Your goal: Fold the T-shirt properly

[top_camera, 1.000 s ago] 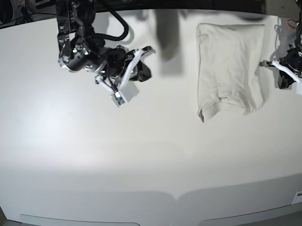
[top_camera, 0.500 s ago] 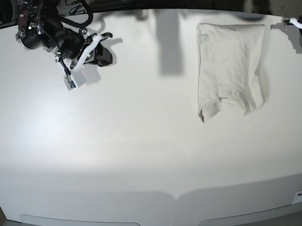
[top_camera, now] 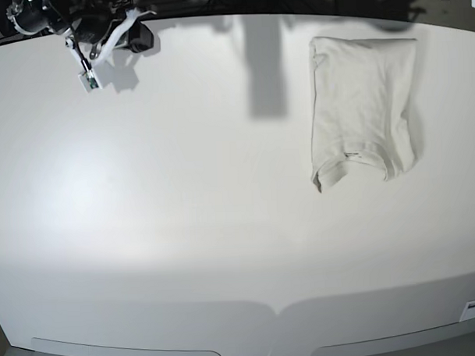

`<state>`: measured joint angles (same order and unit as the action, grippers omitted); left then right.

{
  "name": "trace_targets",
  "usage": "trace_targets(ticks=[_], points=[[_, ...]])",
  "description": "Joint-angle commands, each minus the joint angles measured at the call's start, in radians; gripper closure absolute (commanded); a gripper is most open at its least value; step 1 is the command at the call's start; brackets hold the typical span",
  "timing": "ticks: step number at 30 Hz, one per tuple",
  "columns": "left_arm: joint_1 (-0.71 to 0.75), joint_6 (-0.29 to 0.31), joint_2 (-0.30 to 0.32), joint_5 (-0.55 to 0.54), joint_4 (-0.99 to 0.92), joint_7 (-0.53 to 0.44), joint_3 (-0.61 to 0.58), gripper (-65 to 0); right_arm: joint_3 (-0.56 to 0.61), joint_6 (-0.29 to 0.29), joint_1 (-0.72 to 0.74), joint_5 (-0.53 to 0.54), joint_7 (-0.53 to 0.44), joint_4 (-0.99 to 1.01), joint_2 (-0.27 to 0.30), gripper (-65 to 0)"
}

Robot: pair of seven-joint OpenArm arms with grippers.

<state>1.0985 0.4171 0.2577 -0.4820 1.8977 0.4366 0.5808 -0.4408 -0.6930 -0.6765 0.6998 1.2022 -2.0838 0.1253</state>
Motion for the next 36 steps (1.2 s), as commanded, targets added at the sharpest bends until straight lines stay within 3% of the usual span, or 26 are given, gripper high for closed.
trace_targets(ticks=[1, 5, 10, 15, 22, 26, 32, 36], points=[[0.027, 0.006, -0.006, 0.011, 0.013, -0.018, 0.008, 0.0, -0.006, -0.005, -0.03, 0.018, -0.008, -0.019, 0.005, 0.0], [0.056, 0.01, -0.046, 0.074, -0.006, -0.018, 0.008, 0.0, -0.006, -0.005, -0.123, 0.015, -0.009, -0.019, 0.004, 0.0], [0.06, 0.109, -0.046, 0.07, -0.133, -0.06, 0.007, 0.0, -0.006, -0.005, -0.221, 0.009, -0.014, -0.013, 0.005, 0.0], [0.056, 0.148, -0.047, 0.071, -0.285, -0.13, 0.007, 0.0, -0.003, -0.005, -0.254, -0.034, -0.018, 0.089, 0.004, 0.0], [-0.034, 0.217, -0.047, 0.084, -0.482, -0.14, 0.006, 0.0, 0.002, -0.005, -0.254, -0.225, -0.229, 0.355, 0.005, 0.0], [-0.145, 0.243, -0.046, 0.206, -0.658, -0.18, 0.006, 0.0, 0.025, -0.005, -0.224, -0.331, -0.33, 0.514, 0.005, 0.0], [-0.333, 0.258, -0.041, 0.382, -0.972, -0.415, 0.006, 0.0, 0.049, -0.005, -0.099, -0.436, -0.444, 0.804, 0.006, 0.0], [-0.488, 0.257, -0.031, 0.578, -1.187, -0.489, 0.006, 0.0, 0.049, 0.02, 0.019, -0.558, -0.599, 1.058, 0.02, 0.0]])
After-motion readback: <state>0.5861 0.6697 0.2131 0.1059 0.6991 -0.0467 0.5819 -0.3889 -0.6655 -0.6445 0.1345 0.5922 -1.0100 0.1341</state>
